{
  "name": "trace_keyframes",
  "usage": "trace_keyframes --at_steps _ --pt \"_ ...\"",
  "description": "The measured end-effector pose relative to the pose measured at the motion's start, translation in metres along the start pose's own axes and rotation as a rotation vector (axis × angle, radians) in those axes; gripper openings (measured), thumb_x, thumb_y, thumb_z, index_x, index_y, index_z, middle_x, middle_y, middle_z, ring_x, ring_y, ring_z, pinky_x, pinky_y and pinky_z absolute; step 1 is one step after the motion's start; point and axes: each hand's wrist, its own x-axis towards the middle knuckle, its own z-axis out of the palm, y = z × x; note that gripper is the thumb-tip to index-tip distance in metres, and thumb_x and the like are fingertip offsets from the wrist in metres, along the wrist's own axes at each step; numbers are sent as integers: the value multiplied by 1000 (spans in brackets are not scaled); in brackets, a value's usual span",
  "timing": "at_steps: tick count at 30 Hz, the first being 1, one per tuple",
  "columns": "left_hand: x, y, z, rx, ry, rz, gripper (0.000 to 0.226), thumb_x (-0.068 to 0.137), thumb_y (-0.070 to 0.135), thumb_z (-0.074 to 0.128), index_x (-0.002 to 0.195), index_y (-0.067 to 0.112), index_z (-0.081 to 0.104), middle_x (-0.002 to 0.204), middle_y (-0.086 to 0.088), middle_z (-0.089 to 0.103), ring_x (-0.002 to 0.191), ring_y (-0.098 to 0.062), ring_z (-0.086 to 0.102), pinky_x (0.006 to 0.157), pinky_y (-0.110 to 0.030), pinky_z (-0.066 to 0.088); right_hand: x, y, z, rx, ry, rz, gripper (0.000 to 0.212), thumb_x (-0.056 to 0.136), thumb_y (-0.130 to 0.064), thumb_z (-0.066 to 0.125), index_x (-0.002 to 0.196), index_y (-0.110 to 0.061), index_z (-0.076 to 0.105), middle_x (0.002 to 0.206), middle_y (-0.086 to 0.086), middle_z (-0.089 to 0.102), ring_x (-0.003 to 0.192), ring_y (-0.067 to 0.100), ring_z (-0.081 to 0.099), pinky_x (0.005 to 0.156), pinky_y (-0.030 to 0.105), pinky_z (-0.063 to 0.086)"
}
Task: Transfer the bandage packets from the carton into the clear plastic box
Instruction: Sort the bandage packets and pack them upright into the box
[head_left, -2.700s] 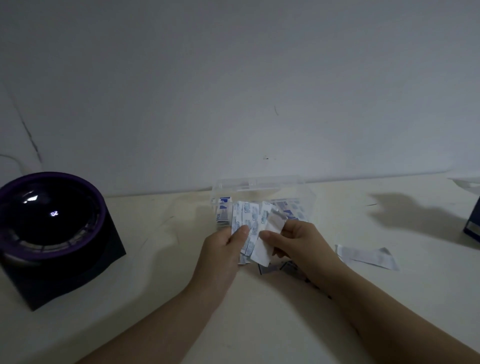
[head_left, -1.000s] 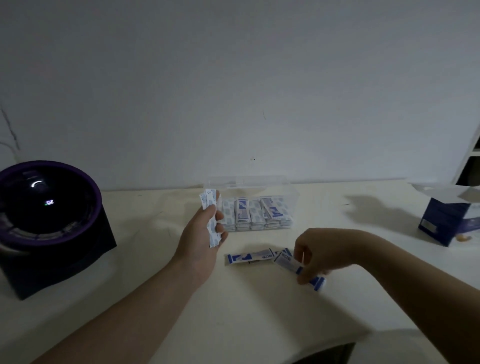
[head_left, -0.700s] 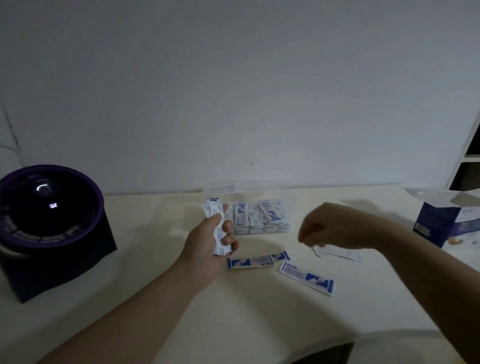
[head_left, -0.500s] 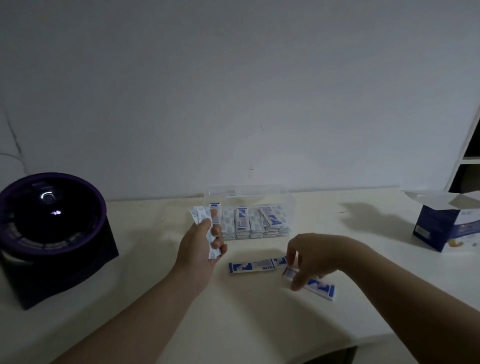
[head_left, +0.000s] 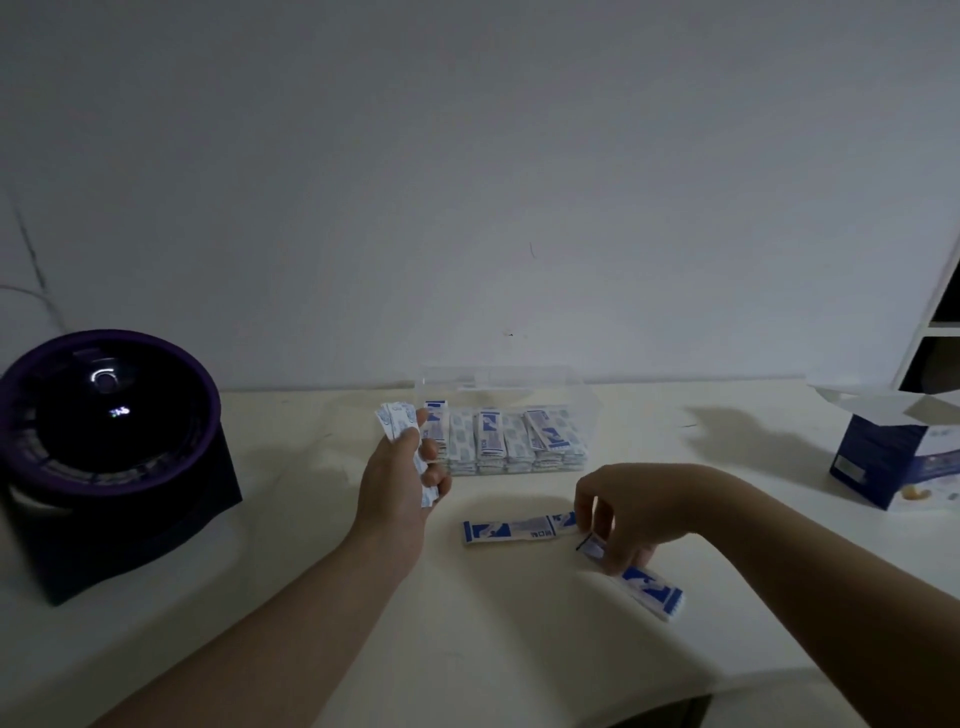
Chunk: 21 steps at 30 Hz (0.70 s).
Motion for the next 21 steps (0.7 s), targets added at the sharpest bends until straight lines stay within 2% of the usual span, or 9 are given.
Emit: trace_keyframes --at_steps 4,7,9,12,15,17,19,21 --pt "0 0 0 11 -9 10 27 100 15 34 110 20 58 67 3 39 38 -3 29 55 -26 28 -5 4 0 -124 36 -37 31 78 -23 74 99 -25 51 75 -15 55 62 1 52 59 13 42" --pt "0 -1 -2 20 -9 26 27 100 15 34 109 20 58 66 3 39 38 -4 29 54 -26 28 -11 -4 -6 -149 118 -124 24 82 -21 70 99 -24 53 73 -18 54 62 -6 48 60 10 36" --pt "1 -1 -2 28 -5 28 27 100 15 34 109 20 58 65 3 40 38 -3 29 53 -25 30 -9 -18 -10 -130 195 -232 17 85 -19 67 99 -22 57 79 -16 57 67 -6 52 62 8 36" --pt "0 -1 0 35 -5 13 27 99 15 35 111 21 58 65 4 42 39 -3 31 50 -21 34 6 -44 -5 -129 325 -364 16 89 -13 59 105 -12 62 98 -2 64 84 8 58 77 12 45" --pt "-2 0 1 29 -11 20 27 99 14 34 111 19 58 64 4 41 39 -3 30 50 -21 30 20 -48 1 -33 422 -416 22 90 -9 58 111 -13 63 108 -2 66 87 4 57 80 9 43" --pt "-2 1 2 40 -20 30 27 99 14 34 112 18 57 64 4 41 39 -4 28 50 -23 28 21 -28 -7 0 518 -347 23 89 -12 60 112 -13 65 110 0 67 89 5 59 84 10 44" --pt "-1 0 1 55 -23 31 26 99 13 34 111 18 57 64 3 41 39 -4 28 51 -24 28 18 4 -18 -50 562 -177 25 87 -14 64 112 -13 67 111 2 67 96 11 62 93 18 45" --pt "-2 -3 1 64 -30 13 26 99 13 35 106 20 58 65 3 40 39 -4 28 53 -24 28 11 36 -23 -109 448 20 35 82 -18 70 116 -13 65 116 3 65 104 15 60 93 20 43"
